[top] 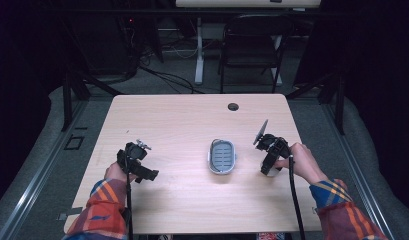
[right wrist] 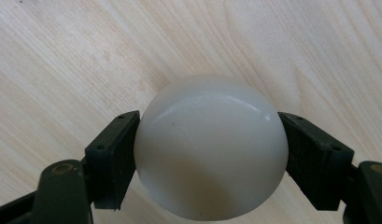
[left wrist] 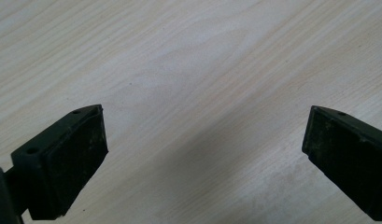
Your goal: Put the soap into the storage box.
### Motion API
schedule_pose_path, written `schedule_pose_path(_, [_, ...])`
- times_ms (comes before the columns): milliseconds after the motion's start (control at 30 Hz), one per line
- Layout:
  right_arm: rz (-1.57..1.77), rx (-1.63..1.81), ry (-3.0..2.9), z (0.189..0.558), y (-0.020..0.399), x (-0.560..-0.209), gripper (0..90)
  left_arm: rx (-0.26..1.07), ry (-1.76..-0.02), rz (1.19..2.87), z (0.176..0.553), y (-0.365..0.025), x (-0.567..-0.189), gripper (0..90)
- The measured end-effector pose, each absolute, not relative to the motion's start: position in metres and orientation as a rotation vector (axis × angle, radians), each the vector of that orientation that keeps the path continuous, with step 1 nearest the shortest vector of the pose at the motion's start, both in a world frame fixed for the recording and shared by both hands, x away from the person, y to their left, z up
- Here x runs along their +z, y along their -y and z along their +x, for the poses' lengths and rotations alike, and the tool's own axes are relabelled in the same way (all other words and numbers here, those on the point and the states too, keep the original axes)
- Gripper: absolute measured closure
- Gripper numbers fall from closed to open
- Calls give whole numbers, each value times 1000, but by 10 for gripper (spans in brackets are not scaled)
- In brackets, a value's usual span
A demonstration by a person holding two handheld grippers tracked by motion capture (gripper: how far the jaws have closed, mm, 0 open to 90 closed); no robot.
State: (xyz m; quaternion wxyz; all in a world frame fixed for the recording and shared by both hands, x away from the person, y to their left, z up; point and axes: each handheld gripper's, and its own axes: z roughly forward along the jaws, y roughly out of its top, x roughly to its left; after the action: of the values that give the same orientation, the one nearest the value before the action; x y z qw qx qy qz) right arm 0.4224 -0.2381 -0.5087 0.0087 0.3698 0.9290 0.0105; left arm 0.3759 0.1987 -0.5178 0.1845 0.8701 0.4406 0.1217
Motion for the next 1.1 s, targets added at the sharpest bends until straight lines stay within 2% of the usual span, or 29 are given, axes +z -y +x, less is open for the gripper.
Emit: schedule_pose_path(1100, [1053,-9,-2933,439,209,-496,241,340,-1244,2455,376,-199,-518,1])
